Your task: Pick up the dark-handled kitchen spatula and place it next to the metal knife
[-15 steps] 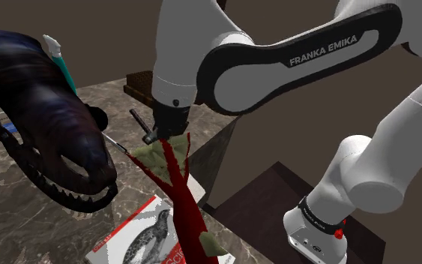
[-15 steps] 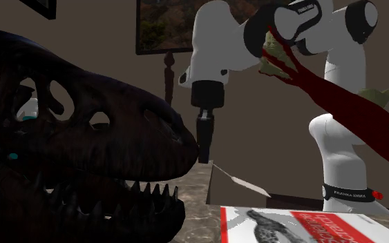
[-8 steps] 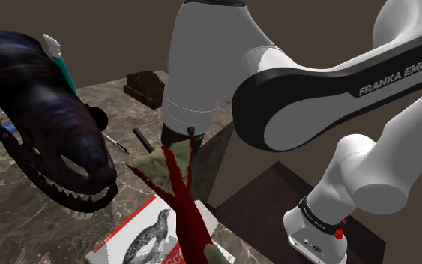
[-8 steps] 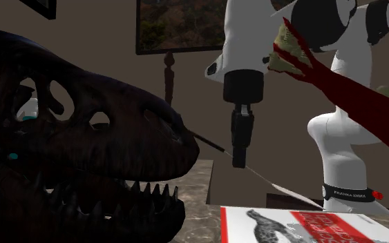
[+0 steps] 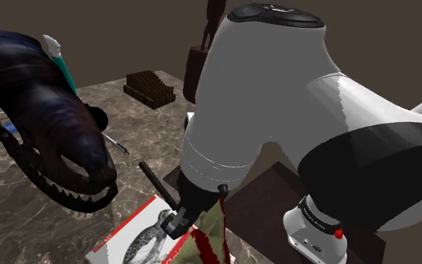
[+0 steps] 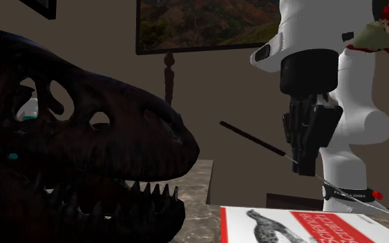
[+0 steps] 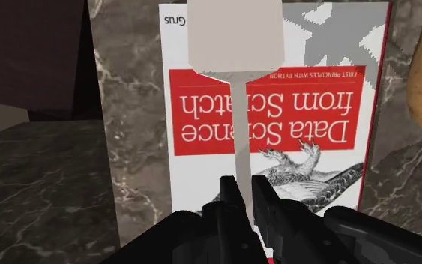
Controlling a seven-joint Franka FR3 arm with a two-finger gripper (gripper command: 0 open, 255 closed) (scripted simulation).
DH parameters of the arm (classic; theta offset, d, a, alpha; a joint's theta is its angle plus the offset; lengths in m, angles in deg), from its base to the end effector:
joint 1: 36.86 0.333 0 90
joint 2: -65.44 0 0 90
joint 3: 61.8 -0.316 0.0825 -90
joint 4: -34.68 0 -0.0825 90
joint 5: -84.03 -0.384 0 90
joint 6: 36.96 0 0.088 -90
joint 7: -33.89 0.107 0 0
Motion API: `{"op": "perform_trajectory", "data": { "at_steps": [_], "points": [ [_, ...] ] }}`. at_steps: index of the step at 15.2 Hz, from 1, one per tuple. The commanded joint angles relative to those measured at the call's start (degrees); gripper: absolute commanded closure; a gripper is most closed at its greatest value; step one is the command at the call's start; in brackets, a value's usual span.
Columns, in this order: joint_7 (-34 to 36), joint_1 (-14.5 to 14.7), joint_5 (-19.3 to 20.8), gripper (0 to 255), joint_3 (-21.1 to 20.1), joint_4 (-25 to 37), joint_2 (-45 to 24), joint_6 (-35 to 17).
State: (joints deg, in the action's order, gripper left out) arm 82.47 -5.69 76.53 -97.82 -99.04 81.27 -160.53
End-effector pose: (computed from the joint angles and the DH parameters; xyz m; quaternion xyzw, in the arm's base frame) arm 0.1730 0.4430 0.4292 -0.9921 -0.1201 -0.0356 0.0090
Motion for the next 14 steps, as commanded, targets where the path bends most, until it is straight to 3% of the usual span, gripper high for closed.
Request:
{"op": "perform_trajectory", "data": {
  "at_steps": [1, 8, 14],
  "points": [
    [2.5, 1.5, -0.6, 255, -2.1, -0.5, 0.2, 0.2],
    [12.9, 5.1, -1.3, 255, -9.2, 1.6, -0.3, 1.2],
    [23.5, 6.6, 0.9, 255, -16.6, 5.8, -4.1, 2.0]
  ]
}}
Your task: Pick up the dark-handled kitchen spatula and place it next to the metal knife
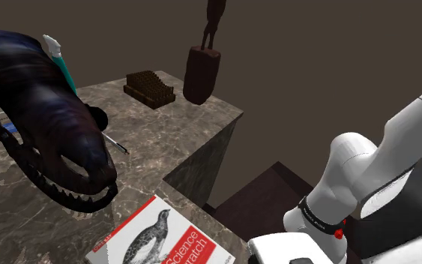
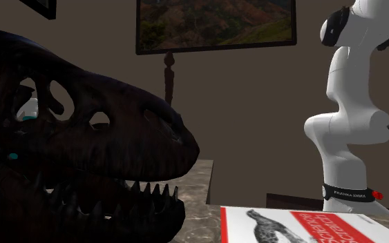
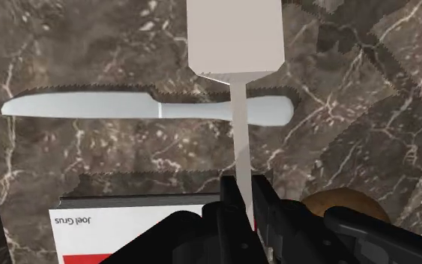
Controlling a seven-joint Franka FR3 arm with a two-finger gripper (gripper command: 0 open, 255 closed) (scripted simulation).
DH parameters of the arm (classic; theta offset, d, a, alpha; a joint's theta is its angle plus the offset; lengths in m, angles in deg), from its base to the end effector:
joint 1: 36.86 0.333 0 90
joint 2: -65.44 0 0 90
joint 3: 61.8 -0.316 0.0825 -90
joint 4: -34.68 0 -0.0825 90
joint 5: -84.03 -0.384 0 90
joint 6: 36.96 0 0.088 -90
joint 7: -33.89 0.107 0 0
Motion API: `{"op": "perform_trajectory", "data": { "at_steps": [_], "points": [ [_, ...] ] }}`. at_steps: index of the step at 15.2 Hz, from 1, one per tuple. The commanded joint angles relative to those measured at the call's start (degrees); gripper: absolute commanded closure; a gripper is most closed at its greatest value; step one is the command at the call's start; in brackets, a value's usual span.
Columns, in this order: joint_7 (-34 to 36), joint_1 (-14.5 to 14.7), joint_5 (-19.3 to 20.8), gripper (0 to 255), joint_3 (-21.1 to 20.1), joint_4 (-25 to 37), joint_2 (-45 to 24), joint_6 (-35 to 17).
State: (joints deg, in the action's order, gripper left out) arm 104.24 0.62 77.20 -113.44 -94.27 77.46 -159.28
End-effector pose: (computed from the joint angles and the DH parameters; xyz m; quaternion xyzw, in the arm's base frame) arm -0.0065 0.5013 0.4199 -0.9913 -0.1272 -0.0327 0.0044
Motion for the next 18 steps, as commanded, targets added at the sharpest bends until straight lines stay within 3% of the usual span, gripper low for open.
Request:
{"op": "perform_trajectory", "data": {
  "at_steps": [1, 5, 9, 14, 18],
  "points": [
    [3.7, 0.4, 1.1, 255, -2.4, 2.0, -1.3, 0.9],
    [13.0, 0.8, 6.3, 255, -8.2, 6.3, -7.1, 1.7],
    [24.7, 3.6, 15.8, 255, -12.5, 11.9, -16.5, 3.6],
    [37.6, 14.9, 27.2, 255, -10.6, 20.9, -28.8, 8.3],
    [39.0, 16.5, 28.9, 255, -9.3, 20.2, -30.4, 6.7]
  ]
}}
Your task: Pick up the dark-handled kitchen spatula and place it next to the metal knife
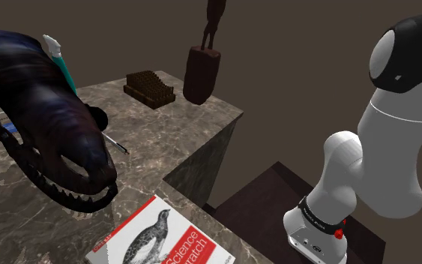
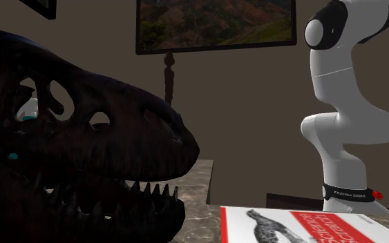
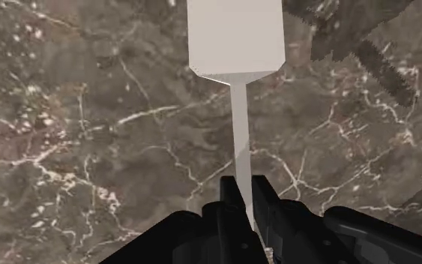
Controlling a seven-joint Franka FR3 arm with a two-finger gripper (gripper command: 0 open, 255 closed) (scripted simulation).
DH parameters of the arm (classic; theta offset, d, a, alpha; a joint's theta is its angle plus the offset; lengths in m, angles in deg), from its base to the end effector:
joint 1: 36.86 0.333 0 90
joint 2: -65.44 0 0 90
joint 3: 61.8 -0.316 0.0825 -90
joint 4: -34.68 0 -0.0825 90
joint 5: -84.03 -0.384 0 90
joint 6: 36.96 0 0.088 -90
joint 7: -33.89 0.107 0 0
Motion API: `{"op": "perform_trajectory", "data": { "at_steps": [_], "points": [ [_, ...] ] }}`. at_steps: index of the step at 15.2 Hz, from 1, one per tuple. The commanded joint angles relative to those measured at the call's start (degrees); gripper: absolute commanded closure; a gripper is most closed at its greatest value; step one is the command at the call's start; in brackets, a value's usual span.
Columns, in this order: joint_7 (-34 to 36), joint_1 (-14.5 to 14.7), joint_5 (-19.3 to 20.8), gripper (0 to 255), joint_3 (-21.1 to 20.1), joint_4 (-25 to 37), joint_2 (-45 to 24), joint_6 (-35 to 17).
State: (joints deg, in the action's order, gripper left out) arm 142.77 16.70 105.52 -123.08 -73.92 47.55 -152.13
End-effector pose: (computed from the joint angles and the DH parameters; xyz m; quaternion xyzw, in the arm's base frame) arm -0.1970 0.5627 0.4132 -0.9915 -0.1256 -0.0327 0.0043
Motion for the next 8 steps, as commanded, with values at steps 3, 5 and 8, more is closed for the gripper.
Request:
{"op": "perform_trajectory", "data": {
  "at_steps": [3, 5, 8],
  "points": [
    [1.5, 1.2, 1.9, 255, 1.2, -1.3, -1.7, -2.2],
    [2.1, 1.7, 2.9, 255, 1.8, -2.0, -2.6, -3.3],
    [3.2, 2.5, 4.4, 255, 2.9, -3.0, -3.9, -5.0]
  ]
}}
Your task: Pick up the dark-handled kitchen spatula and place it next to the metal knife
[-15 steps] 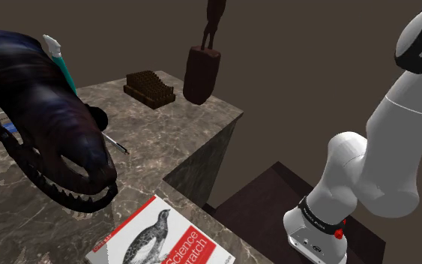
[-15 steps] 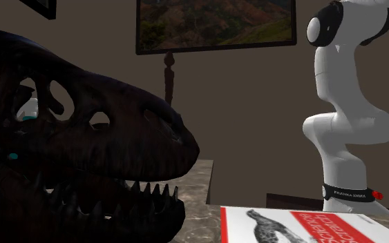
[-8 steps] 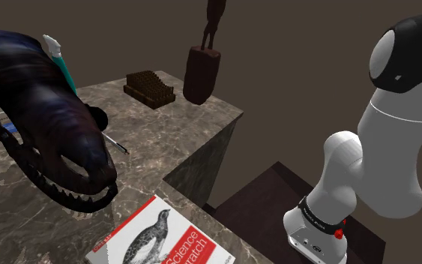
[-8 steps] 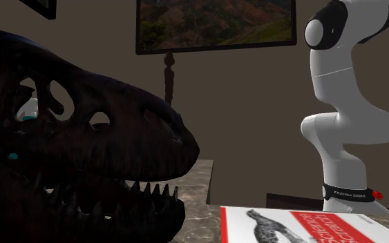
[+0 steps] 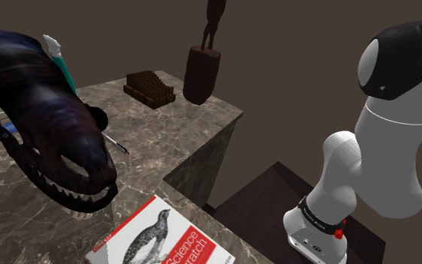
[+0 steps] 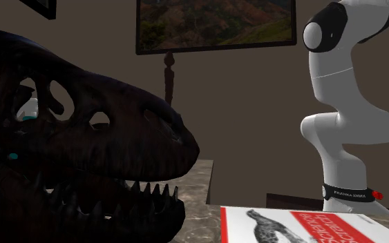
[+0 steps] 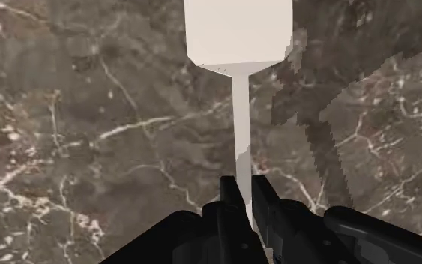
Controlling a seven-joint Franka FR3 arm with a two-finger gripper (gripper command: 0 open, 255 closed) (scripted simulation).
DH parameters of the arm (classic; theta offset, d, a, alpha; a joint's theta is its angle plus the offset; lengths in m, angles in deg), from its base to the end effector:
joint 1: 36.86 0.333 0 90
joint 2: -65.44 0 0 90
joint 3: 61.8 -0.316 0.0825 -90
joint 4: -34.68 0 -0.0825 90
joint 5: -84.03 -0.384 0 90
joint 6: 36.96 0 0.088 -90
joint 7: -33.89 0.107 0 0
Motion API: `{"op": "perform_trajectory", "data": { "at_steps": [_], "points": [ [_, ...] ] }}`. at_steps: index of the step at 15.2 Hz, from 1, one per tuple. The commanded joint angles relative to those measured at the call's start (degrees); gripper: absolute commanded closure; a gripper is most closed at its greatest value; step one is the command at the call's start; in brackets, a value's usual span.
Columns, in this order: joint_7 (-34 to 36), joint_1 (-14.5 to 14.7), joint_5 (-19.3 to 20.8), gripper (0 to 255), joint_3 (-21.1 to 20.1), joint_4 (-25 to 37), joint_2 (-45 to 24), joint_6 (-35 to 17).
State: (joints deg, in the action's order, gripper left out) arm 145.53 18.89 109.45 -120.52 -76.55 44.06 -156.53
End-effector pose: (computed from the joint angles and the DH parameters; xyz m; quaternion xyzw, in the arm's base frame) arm -0.1970 0.5636 0.3714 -0.9916 -0.1252 -0.0330 0.0042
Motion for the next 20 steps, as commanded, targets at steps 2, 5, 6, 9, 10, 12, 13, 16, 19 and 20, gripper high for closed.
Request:
{"op": "perform_trajectory", "data": {
  "at_steps": [2, 5, 6, 9, 10, 12, 13, 16, 19, 20],
  "points": [
    [1.1, 0.9, 1.5, 255, 1.1, -0.9, -1.3, -1.6],
    [1.5, 1.2, 2.1, 255, 1.4, -1.2, -1.8, -2.2],
    [1.5, 1.2, 2.1, 255, 1.4, -1.2, -1.8, -2.2],
    [1.5, 1.2, 2.1, 255, 1.4, -1.2, -1.8, -2.2],
    [1.5, 1.2, 2.1, 255, 1.4, -1.2, -1.8, -2.2],
    [1.5, 1.2, 2.1, 0, 1.4, -1.2, -1.8, -2.2],
    [1.5, 1.2, 2.1, 0, 1.4, -1.2, -1.8, -2.2],
    [1.5, 1.2, 2.1, 0, 1.4, -1.2, -1.8, -2.2],
    [-0.8, -0.7, -1.7, 0, -1.2, 1.2, 1.5, 2.0],
    [-1.4, -1.1, -2.6, 0, -1.9, 1.9, 2.2, 3.1]
  ]
}}
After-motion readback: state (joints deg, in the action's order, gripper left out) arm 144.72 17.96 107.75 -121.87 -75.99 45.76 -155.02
